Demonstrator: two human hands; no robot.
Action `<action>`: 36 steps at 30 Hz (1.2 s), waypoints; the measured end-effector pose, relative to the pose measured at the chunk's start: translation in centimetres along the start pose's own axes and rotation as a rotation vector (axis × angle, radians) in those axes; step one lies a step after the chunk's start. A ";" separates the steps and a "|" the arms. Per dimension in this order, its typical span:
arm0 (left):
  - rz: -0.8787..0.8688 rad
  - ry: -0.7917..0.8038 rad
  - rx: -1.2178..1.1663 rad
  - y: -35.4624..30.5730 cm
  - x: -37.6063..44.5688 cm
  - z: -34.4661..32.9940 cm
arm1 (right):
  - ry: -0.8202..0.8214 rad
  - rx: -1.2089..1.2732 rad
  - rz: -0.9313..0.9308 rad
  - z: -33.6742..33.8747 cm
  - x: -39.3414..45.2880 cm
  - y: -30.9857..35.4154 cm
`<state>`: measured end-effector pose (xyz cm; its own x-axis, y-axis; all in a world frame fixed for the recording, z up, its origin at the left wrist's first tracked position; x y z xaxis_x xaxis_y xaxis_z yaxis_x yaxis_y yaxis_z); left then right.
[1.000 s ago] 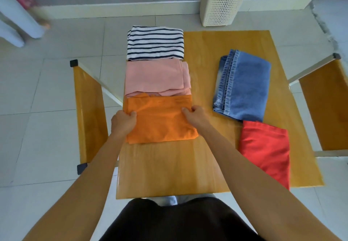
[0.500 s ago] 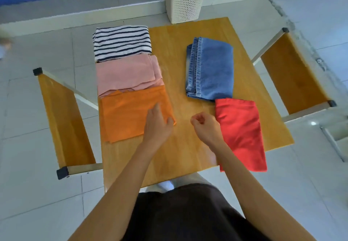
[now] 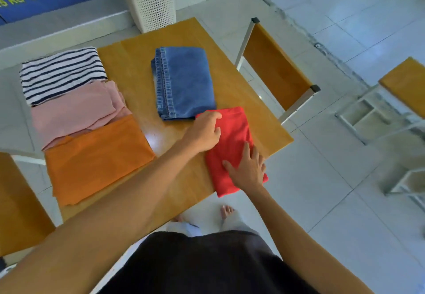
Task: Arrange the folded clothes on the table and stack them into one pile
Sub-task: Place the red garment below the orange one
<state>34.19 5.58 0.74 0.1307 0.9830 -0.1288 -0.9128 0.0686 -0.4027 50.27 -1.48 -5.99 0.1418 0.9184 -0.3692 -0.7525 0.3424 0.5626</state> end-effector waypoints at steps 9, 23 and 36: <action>0.128 0.035 0.352 0.8 2.6 -4.8 | -0.016 0.132 -0.007 2.9 -0.7 -4.2; 0.979 0.085 -0.432 6.0 -12.5 -7.1 | 0.326 0.695 -0.429 3.3 2.1 -5.8; 1.232 -0.561 -0.542 12.1 -28.7 -1.5 | 0.752 0.555 -0.035 -6.8 -4.0 9.5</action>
<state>19.98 -22.11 -1.79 -0.8916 0.3145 -0.3257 -0.0605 -0.7957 -0.6027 38.18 -3.25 -4.26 -0.4404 0.6027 -0.6654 -0.3136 0.5912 0.7431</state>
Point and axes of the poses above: each hand's wrist, its own x-axis towards the middle knuckle, its own z-axis out of the back of the hand, y = z × x, the point moved 3 cm from there along x, towards the middle knuckle, and after that the axes turned 14 degrees about x, right-handed, at the moved point
